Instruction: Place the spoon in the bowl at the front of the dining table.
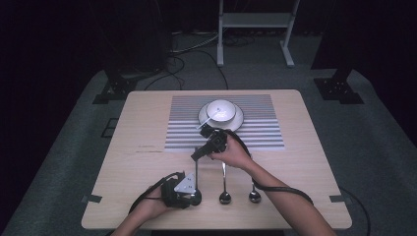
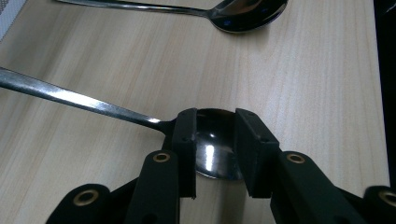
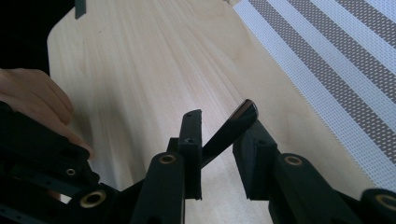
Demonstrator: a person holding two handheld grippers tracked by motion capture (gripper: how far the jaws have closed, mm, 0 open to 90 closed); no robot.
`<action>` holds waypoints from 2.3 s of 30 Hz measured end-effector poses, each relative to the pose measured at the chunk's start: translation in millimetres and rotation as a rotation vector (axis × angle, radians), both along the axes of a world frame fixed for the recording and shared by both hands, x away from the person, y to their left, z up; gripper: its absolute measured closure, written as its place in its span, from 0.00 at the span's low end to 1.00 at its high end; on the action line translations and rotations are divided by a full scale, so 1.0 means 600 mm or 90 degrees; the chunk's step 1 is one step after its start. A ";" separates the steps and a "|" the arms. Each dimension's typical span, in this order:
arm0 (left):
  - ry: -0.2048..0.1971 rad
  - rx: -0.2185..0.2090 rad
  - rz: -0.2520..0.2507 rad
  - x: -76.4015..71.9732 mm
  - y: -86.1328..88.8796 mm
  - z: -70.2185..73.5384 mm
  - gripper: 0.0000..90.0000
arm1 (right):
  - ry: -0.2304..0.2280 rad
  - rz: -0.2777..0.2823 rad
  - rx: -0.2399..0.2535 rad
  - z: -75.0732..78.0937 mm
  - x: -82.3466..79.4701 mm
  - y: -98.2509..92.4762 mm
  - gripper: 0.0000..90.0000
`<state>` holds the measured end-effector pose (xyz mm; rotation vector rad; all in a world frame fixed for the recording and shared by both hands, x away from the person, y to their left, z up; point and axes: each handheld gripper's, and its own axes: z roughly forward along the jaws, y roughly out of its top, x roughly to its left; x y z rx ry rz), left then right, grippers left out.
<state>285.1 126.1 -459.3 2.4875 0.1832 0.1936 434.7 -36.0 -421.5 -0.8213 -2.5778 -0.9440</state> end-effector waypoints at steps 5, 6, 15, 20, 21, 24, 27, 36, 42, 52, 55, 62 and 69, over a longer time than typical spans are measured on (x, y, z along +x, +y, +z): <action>-0.021 -0.010 0.025 -0.002 0.010 0.018 0.68 | 0.024 -0.009 0.030 0.014 0.000 -0.007 0.90; -0.020 -0.024 0.033 -0.001 0.015 0.025 0.67 | 0.030 -0.018 0.033 0.020 0.000 -0.009 0.93; -0.035 -0.053 0.105 0.013 0.054 0.038 0.60 | 0.043 -0.079 0.070 0.067 0.010 -0.045 0.99; -0.025 -0.053 0.142 0.026 0.073 0.038 0.53 | 0.040 -0.099 0.074 0.075 0.014 -0.066 0.99; -0.015 -0.056 0.150 0.028 0.076 0.038 0.50 | 0.040 -0.101 0.074 0.076 0.016 -0.070 0.99; -0.009 -0.061 0.166 0.031 0.082 0.040 0.44 | 0.036 -0.112 0.073 0.079 0.019 -0.081 0.99; -0.005 -0.071 0.177 0.033 0.086 0.043 0.40 | 0.038 -0.115 0.080 0.084 0.021 -0.090 0.99; -0.009 -0.061 0.218 0.043 0.102 0.038 0.27 | 0.024 -0.131 0.083 0.100 0.028 -0.107 0.99; -0.003 -0.066 0.244 0.051 0.111 0.035 0.19 | 0.017 -0.143 0.089 0.111 0.033 -0.114 0.98; 0.007 -0.075 0.258 0.054 0.115 0.033 0.12 | 0.008 -0.164 0.100 0.119 0.043 -0.131 0.98; 0.006 -0.077 0.266 0.055 0.118 0.034 0.12 | 0.005 -0.168 0.097 0.120 0.045 -0.133 0.99; 0.007 -0.083 0.274 0.056 0.123 0.033 0.11 | 0.007 -0.180 0.102 0.122 0.052 -0.138 0.99; 0.010 -0.085 0.272 0.056 0.122 0.032 0.11 | 0.004 -0.193 0.107 0.128 0.062 -0.145 0.99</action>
